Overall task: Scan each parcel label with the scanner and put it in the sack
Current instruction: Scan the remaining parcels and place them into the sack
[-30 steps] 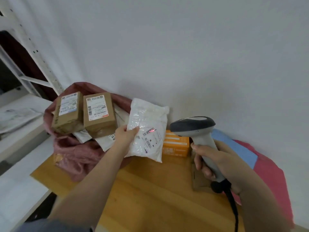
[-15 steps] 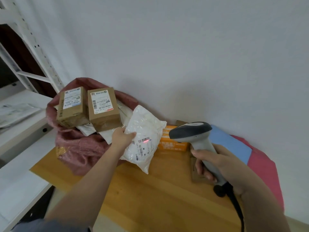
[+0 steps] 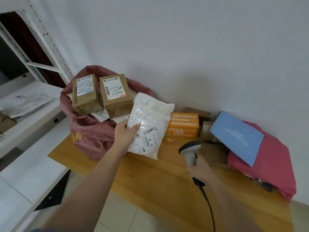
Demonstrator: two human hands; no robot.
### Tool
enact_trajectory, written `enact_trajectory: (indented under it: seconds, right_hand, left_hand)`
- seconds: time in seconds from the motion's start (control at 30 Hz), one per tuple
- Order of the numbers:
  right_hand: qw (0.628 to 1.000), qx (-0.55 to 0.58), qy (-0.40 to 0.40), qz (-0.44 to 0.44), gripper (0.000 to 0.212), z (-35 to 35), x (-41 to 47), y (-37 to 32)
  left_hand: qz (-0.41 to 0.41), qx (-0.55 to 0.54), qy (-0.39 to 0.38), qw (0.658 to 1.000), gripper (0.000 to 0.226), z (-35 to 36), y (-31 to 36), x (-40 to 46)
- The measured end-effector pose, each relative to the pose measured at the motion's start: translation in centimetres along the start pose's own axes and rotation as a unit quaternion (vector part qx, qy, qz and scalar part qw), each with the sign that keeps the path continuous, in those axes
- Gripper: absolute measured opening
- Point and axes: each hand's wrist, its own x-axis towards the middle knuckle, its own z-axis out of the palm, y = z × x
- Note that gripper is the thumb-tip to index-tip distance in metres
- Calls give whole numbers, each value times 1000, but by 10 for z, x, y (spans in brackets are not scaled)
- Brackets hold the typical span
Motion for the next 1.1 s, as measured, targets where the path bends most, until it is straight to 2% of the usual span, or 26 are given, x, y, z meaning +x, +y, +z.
enact_trajectory:
  seconds: [0.07, 0.1, 0.23, 0.33, 0.57, 0.67, 0.83, 0.93, 1.0, 1.03, 1.1]
  right_hand:
    - [999, -33, -3, -8, 105, 18, 8, 18]
    - [999, -44, -11, -7, 102, 26, 11, 26]
    - [996, -74, -46, 6, 50, 49, 25, 55]
    - [995, -77, -55, 16, 29, 58, 30, 71]
    - [994, -85, -56, 42, 43, 64, 35, 91]
    - [993, -91, -44, 68, 40, 65, 34, 92]
    - [987, -97, -85, 95, 47, 67, 35, 80]
    - [985, -137, -81, 66, 20, 61, 40, 58]
    - [986, -142, -67, 51, 10, 52, 35, 36]
    - [985, -149, -74, 42, 11, 49, 29, 24]
    - [981, -171, -86, 18, 32, 43, 21, 0]
  left_hand:
    - [-3, -3, -3, 1000, 19, -1, -1, 0]
    - [-3, -1, -5, 1000, 18, -1, -1, 0]
    - [-2, -1, -15, 1000, 17, -1, -2, 3]
    - [-7, -9, -22, 1000, 17, -1, -3, 4]
    - [-11, -19, -34, 999, 19, -6, -8, 4]
    - [-16, -16, -33, 999, 16, -9, -9, 2]
    - [-17, -37, -43, 998, 21, -22, -2, -6]
    - [-9, -55, -43, 998, 23, -34, 7, -13]
    - [-1, -69, -42, 997, 19, -43, 14, -17]
    - [0, -76, -41, 996, 16, -48, 18, -19]
    - [2, -88, -36, 995, 13, -59, 25, -22]
